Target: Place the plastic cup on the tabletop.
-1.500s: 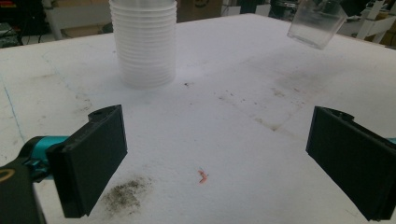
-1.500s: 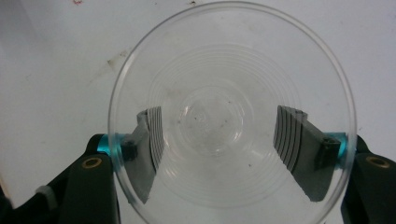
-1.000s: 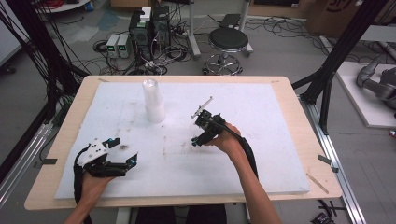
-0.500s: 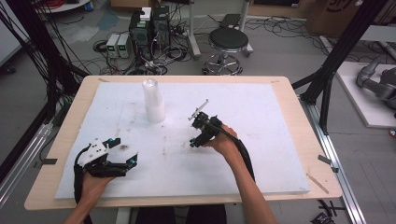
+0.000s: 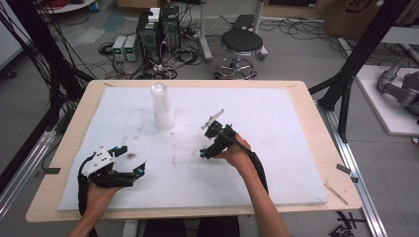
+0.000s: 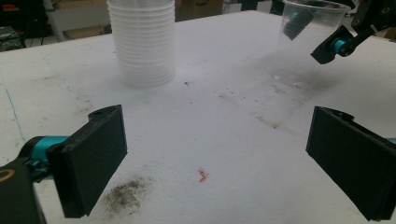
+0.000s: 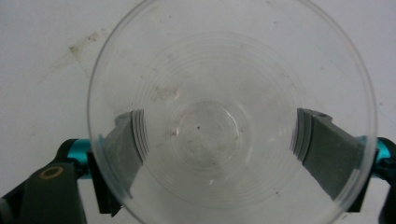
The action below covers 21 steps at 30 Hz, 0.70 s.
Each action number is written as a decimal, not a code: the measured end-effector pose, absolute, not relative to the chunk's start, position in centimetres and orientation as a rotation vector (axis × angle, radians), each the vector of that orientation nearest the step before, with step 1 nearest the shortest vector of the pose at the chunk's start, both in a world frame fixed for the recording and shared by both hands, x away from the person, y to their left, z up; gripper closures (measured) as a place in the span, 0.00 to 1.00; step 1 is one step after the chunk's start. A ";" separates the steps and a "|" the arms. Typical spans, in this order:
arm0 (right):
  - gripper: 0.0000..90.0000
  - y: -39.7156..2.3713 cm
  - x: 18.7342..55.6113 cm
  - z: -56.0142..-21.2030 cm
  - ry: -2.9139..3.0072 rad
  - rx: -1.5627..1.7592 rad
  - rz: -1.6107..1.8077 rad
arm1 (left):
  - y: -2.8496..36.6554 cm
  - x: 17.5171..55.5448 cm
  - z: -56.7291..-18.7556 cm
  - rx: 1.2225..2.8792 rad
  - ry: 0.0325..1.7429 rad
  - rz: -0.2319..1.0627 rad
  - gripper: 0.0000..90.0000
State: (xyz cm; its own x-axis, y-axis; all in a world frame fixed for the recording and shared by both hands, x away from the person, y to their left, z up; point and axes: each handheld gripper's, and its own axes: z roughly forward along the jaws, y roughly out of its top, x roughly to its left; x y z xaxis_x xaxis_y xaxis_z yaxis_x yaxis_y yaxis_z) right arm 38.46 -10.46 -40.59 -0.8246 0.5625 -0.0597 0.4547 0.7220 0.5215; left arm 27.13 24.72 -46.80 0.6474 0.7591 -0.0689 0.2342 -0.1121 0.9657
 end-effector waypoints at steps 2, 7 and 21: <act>0.18 -10.6 38.3 -40.7 2.708 0.808 0.749 | 24.7 27.1 -46.8 1.665 0.825 0.543 0.06; 0.18 -11.3 37.7 -41.0 2.684 0.808 0.795 | 24.7 27.1 -46.8 1.665 0.826 0.545 0.06; 0.18 -18.0 32.5 -41.9 2.462 0.861 1.132 | 24.9 27.0 -46.8 1.639 0.843 0.552 0.06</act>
State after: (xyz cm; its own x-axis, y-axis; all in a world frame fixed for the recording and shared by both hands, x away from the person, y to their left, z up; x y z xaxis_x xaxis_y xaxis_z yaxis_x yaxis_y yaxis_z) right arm 32.52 -18.04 -41.85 -0.7765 0.6298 -0.0184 0.3960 0.5105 0.7632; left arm 27.01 24.94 -46.83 0.6304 0.7719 -0.0822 0.2332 -0.0874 0.9685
